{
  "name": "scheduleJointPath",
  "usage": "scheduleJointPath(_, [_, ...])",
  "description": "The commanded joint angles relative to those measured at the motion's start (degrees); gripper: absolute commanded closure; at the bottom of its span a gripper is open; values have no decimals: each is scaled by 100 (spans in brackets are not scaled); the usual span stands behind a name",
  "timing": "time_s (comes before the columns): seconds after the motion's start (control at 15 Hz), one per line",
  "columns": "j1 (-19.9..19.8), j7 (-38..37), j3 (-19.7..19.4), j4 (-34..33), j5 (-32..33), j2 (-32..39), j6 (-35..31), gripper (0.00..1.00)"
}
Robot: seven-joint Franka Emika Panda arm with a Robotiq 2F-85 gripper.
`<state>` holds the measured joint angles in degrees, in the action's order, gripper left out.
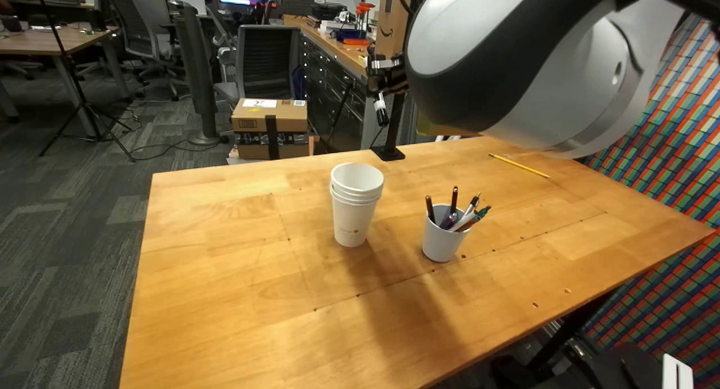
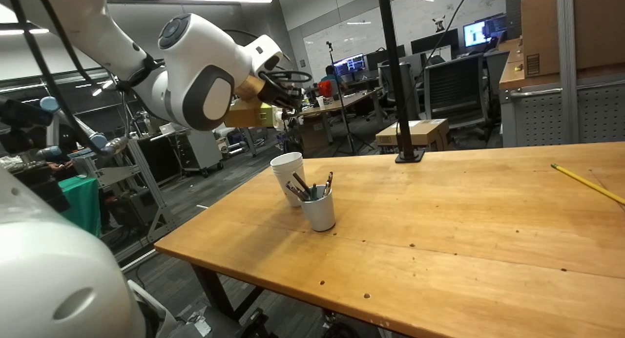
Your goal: Stack the white cups together, place the black marker inside the topmost cup on the stacked cups
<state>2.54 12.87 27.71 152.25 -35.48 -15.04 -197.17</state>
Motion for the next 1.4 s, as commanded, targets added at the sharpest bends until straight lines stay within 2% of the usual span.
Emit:
scheduleJointPath(0.0, [-241, 59, 605, 215, -334, -336, -199, 92])
scheduleJointPath(0.27, [-342, 2, 1108, 184, -505, -377, -218, 92])
scheduleJointPath(0.47, [-391, -4, 1333, 127, -559, -306, -300, 92])
scheduleJointPath(1.33, [-951, 73, 1679, 96, -513, 41, -663, 91])
